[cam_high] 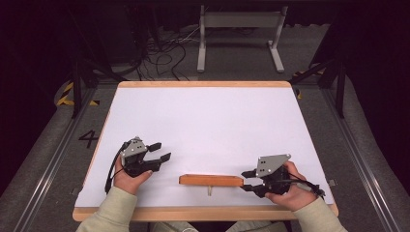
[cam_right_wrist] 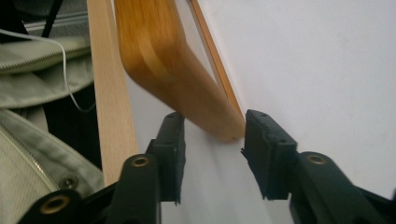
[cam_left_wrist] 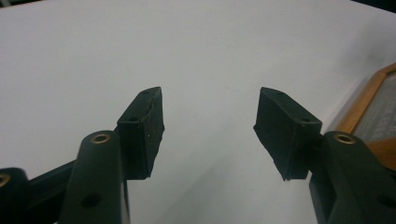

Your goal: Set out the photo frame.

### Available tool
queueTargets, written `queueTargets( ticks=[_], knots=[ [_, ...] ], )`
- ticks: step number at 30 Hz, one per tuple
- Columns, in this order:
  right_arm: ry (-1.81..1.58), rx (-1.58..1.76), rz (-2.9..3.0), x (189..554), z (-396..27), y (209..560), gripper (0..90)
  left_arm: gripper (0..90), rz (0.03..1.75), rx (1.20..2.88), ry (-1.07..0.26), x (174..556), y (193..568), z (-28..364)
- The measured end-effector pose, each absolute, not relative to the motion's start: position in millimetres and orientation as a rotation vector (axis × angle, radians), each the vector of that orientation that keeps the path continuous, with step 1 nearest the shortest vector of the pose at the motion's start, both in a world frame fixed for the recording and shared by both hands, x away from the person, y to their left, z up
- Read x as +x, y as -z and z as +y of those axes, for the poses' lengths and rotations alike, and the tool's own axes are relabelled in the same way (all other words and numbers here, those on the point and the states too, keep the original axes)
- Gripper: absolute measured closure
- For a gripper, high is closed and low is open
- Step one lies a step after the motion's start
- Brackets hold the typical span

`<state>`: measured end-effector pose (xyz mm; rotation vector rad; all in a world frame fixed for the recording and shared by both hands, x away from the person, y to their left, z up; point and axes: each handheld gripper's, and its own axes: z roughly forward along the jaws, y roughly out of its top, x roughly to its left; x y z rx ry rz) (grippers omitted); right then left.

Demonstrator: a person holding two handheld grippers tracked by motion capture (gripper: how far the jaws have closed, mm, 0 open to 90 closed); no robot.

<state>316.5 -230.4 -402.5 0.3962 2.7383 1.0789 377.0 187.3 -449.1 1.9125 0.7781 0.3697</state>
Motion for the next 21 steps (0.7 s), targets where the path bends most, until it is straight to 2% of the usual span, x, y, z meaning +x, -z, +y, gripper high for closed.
queueTargets(
  ticks=[3, 5, 13, 21],
  knots=[
    [-1.045, 0.39, 2.75, 316.7, -232.1, 404.5, 65.8, 42.5, 0.783, 1.913, -0.361, 377.7, 448.7, 187.3],
    [-1.009, 0.383, 2.784, 316.7, -233.2, 407.7, 73.5, 42.4, 0.782, 1.916, -0.366, 378.0, 448.6, 187.5],
    [-0.956, 0.351, 2.858, 316.5, -229.3, 416.9, 86.5, 41.8, 0.792, 1.926, -0.365, 379.1, 448.7, 188.0],
    [-0.982, 0.364, 2.885, 320.0, -225.2, 427.5, 90.0, 41.9, 0.787, 1.929, -0.381, 378.3, 448.4, 188.0]
  ],
)
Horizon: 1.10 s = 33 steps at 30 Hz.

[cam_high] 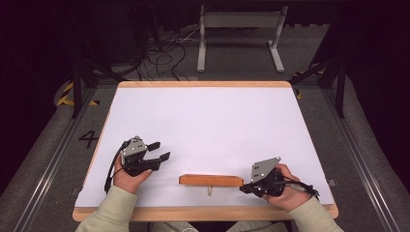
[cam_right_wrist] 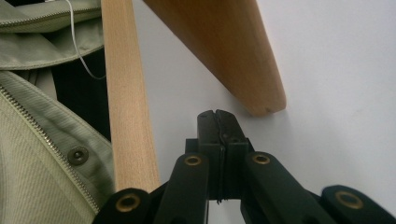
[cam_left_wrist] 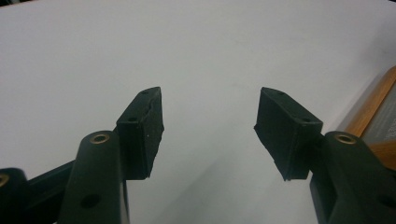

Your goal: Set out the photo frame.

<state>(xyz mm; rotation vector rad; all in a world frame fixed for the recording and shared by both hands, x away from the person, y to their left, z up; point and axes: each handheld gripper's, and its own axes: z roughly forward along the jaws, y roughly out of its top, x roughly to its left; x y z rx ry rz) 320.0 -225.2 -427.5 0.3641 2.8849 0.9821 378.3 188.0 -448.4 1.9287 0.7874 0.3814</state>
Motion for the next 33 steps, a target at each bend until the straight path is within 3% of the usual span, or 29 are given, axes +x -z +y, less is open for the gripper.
queueTargets(
  ticks=[18, 33],
  knots=[
    [-1.02, 0.495, 2.83, 333.1, -217.9, 439.6, 90.0, 42.2, 0.798, 1.933, -0.391, 375.0, 449.4, 192.0],
    [-1.121, 0.675, 2.718, 369.4, -214.5, 437.8, 90.0, 42.1, 0.825, 1.925, -0.411, 367.1, 449.9, 200.3]
  ],
)
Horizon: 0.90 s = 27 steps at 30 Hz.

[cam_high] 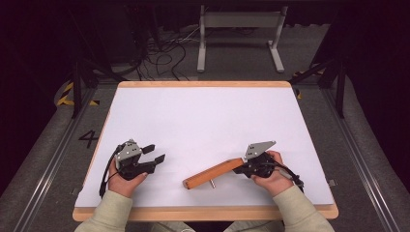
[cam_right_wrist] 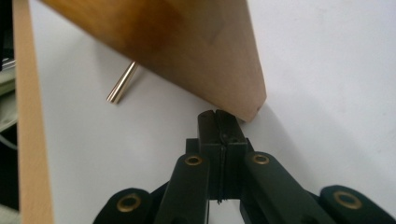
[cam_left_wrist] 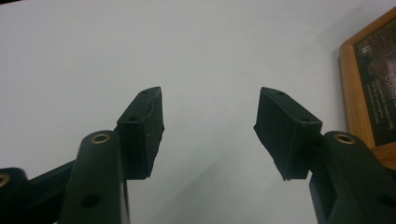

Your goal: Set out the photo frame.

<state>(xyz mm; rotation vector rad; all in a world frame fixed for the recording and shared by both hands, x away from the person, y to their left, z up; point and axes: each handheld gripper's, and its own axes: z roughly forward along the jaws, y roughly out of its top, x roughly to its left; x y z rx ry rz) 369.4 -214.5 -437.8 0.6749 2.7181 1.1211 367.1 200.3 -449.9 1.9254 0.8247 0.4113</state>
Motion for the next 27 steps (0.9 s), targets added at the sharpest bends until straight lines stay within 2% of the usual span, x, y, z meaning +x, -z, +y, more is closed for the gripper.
queueTargets(
  ticks=[27],
  knots=[
    [-1.192, 0.827, 2.676, 418.9, -184.7, 437.6, 90.0, 42.2, 0.791, 1.942, -0.396, 372.3, 450.5, 194.1]
  ],
)
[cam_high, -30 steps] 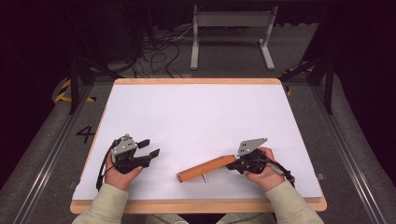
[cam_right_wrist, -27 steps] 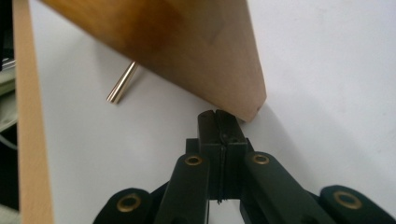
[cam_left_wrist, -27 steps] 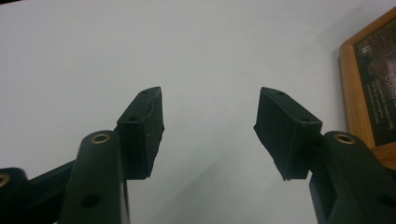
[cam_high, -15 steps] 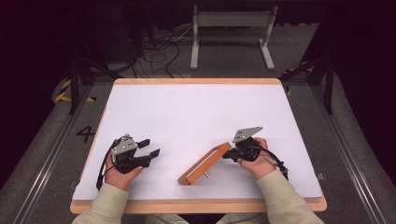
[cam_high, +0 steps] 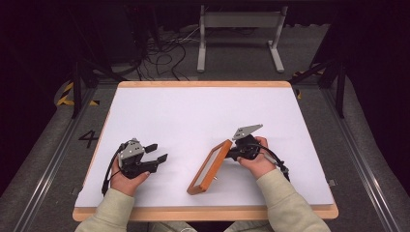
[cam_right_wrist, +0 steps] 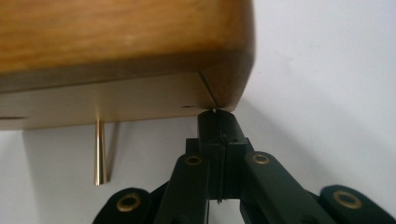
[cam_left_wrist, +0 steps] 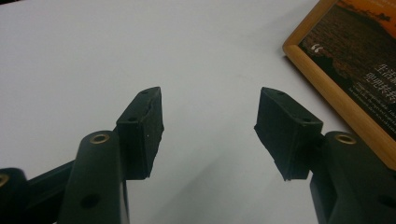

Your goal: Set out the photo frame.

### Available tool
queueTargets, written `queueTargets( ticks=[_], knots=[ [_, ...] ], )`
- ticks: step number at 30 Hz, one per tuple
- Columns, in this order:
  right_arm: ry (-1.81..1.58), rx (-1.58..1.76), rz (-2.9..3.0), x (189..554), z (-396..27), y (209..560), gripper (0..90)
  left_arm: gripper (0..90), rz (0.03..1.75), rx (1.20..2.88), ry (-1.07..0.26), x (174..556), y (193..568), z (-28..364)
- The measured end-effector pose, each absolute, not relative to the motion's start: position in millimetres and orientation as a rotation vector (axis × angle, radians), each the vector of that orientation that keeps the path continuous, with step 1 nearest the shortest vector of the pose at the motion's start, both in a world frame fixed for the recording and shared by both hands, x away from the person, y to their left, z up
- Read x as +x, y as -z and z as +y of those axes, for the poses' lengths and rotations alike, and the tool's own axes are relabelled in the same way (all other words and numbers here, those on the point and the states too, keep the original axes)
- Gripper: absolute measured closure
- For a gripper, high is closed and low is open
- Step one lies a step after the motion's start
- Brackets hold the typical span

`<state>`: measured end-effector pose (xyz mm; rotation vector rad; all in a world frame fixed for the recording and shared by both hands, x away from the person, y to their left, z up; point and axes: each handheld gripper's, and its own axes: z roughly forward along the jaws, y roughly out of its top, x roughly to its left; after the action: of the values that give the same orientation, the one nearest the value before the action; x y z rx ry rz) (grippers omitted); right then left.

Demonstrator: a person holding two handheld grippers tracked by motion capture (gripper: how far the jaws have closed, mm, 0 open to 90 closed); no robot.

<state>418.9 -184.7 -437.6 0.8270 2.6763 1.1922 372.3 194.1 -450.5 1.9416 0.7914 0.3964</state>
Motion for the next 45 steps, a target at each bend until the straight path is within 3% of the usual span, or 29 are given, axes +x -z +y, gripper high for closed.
queueTargets(
  ticks=[6, 9, 10, 12, 15, 23, 32, 39, 45],
  knots=[
    [-1.15, 0.818, 2.665, 416.6, -185.4, 436.1, 90.0, 56.0, 0.763, 1.965, -0.36, 367.8, 448.1, 191.1],
    [-1.132, 0.824, 2.649, 413.4, -189.7, 434.4, 90.0, 70.3, 0.726, 1.992, -0.338, 363.4, 445.3, 186.8],
    [-1.127, 0.831, 2.64, 411.3, -192.5, 433.4, 90.0, 70.3, 0.708, 2.008, -0.334, 362.3, 444.2, 185.0],
    [-1.115, 0.837, 2.621, 406.3, -199.9, 431.4, 90.0, 81.4, 0.659, 2.038, -0.289, 358.7, 441.8, 179.7],
    [-1.126, 0.85, 2.59, 398.9, -211.2, 428.6, 90.0, 89.7, 0.586, 2.1, -0.235, 352.0, 440.6, 171.9],
    [-1.151, 0.895, 2.534, 384.0, -235.3, 420.3, 90.0, 90.0, 0.444, 2.217, -0.122, 342.0, 444.5, 147.2],
    [-1.179, 0.896, 2.54, 378.3, -235.9, 412.3, 90.0, 90.0, 0.397, 2.246, -0.072, 340.6, 446.7, 139.9],
    [-1.214, 0.937, 2.577, 364.8, -223.7, 386.8, 79.0, 90.0, 0.403, 2.248, -0.071, 341.1, 447.4, 141.5],
    [-1.227, 0.905, 2.576, 358.7, -220.1, 377.9, 78.3, 90.0, 0.369, 2.301, -0.023, 339.6, 453.2, 133.0]
  ],
)
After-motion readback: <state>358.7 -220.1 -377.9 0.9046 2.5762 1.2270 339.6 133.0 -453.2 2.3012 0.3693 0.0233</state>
